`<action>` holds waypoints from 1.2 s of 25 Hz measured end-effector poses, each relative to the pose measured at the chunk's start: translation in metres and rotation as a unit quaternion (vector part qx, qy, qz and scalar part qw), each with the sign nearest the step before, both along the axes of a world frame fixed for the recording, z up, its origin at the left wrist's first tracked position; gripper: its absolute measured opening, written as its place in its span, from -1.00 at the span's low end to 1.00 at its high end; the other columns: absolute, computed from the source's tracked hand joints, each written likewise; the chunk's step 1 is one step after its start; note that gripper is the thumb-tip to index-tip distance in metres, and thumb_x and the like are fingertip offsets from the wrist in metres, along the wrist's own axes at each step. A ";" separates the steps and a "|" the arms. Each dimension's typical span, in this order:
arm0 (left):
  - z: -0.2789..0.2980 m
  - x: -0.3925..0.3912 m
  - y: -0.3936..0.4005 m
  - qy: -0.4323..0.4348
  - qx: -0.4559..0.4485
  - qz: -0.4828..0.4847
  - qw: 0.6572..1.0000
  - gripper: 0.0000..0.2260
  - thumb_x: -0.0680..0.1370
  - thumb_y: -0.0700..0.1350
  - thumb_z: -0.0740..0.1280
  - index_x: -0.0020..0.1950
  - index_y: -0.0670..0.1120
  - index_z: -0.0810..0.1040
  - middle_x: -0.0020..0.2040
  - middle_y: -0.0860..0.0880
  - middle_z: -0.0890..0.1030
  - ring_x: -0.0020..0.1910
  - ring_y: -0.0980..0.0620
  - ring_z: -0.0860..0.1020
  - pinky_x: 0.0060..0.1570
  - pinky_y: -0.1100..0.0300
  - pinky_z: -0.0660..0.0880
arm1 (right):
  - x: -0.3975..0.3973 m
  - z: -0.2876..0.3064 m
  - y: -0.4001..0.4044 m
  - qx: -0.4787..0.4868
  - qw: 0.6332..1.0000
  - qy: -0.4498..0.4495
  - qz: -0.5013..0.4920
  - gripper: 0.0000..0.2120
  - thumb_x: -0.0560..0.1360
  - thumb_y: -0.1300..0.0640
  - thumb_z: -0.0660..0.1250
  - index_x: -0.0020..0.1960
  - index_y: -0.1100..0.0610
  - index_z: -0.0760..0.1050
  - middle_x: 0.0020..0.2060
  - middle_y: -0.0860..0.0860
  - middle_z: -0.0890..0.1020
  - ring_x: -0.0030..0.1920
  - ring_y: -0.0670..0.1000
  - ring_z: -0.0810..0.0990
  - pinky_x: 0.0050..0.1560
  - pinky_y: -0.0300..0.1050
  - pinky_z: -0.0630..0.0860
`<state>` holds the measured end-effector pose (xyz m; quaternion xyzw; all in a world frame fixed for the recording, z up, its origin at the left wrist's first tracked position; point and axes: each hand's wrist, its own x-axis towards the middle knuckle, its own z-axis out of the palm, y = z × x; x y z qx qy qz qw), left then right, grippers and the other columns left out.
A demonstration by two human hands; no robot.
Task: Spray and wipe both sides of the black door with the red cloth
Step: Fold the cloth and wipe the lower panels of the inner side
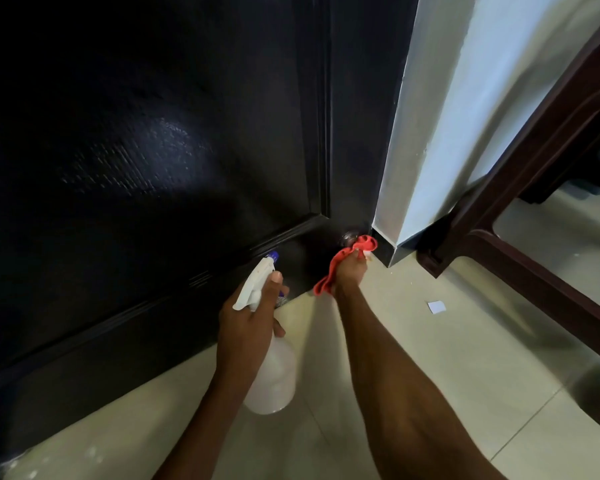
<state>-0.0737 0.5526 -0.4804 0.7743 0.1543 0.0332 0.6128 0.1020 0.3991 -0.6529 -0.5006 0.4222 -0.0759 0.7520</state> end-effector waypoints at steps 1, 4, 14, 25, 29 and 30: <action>0.001 0.001 -0.002 -0.004 0.001 -0.005 1.000 -0.74 0.48 0.22 0.31 -0.05 0.08 0.64 -0.15 -0.05 0.71 -0.41 0.09 0.59 -0.18 0.19 0.52 | -0.006 0.000 0.016 -0.008 1.000 0.007 -0.001 -0.65 0.72 -0.06 0.06 0.13 0.13 0.54 0.00 0.13 0.66 -0.04 0.11 0.62 0.07 0.05 0.56; 0.004 0.002 -0.003 -0.019 -0.005 0.011 1.000 -0.66 0.49 0.20 0.32 0.07 -0.01 0.67 -0.07 -0.03 0.72 -0.25 -0.06 0.63 -0.12 0.18 0.57 | -0.040 0.002 0.080 0.013 0.999 -0.043 -0.004 -0.63 0.68 -0.14 0.13 0.02 0.08 0.58 -0.15 0.06 0.68 -0.15 0.09 0.64 -0.01 0.08 0.57; 0.000 -0.013 0.022 -0.002 -0.010 0.021 1.000 -0.55 0.40 0.22 0.33 -0.02 -0.15 0.62 -0.34 -0.17 0.64 -0.51 0.14 0.54 -0.27 0.31 0.50 | -0.011 0.014 -0.001 -0.053 0.997 -0.047 -0.028 -0.74 0.74 0.06 0.09 0.10 0.15 0.50 -0.15 0.03 0.58 -0.14 0.03 0.57 -0.06 -0.08 0.45; 0.036 -0.040 0.063 -0.037 0.000 0.060 0.997 -0.58 0.45 0.18 0.32 0.11 -0.10 0.66 -0.30 -0.20 0.65 -0.50 0.13 0.52 -0.36 0.40 0.49 | -0.047 0.061 0.112 0.008 0.990 -0.127 -0.054 -0.68 0.73 0.03 0.10 -0.01 0.10 0.58 -0.26 -0.03 0.62 -0.32 -0.11 0.57 -0.17 -0.10 0.52; 0.089 -0.051 0.071 -0.082 0.002 0.051 0.995 -0.73 0.55 0.10 0.34 0.05 -0.06 0.67 -0.22 -0.05 0.71 -0.51 0.06 0.52 -0.36 0.38 0.50 | -0.025 0.167 0.091 -0.054 0.977 -0.185 -0.094 -0.64 0.72 -0.02 0.12 0.05 0.21 0.56 -0.18 0.03 0.60 -0.12 0.06 0.57 0.07 0.09 0.51; 0.104 -0.051 0.069 -0.094 -0.004 0.050 0.994 -0.78 0.57 0.06 0.36 0.04 -0.05 0.67 -0.18 -0.03 0.72 -0.51 0.06 0.53 -0.37 0.36 0.50 | -0.020 0.191 0.080 -0.066 0.970 -0.207 -0.105 -0.67 0.72 0.01 0.12 0.02 0.18 0.57 -0.16 0.03 0.61 -0.09 0.09 0.57 0.10 0.07 0.49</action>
